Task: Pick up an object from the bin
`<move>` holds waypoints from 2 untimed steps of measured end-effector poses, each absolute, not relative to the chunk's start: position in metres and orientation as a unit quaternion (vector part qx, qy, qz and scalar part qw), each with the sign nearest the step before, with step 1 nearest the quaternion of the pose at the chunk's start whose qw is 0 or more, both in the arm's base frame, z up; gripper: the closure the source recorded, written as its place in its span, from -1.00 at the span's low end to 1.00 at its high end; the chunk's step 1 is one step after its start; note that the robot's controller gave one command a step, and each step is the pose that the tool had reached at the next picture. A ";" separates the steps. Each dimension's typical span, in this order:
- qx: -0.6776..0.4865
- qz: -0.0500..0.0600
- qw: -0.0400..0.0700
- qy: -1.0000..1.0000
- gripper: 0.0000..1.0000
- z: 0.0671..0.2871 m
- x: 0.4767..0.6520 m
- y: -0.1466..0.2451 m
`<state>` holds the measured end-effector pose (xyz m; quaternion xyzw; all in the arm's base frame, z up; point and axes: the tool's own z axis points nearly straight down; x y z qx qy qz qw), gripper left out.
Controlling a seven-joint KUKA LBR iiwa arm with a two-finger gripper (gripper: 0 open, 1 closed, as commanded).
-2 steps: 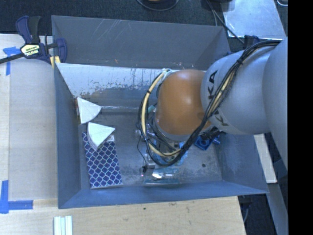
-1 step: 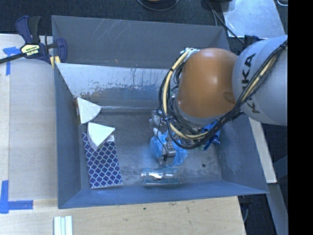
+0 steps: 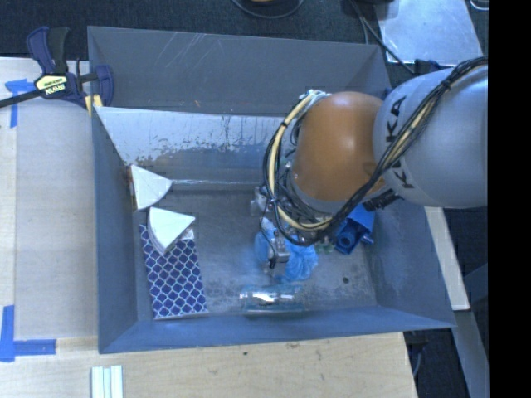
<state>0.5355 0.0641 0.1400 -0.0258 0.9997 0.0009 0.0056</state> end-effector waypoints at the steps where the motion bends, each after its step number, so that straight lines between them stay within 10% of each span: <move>1: -0.052 0.000 0.001 0.999 1.00 0.108 0.546 -0.007; 2: -0.052 0.000 0.001 0.999 1.00 0.108 0.546 -0.006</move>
Offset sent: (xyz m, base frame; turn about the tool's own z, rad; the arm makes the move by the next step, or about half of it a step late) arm 0.0000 0.0000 0.0000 0.0000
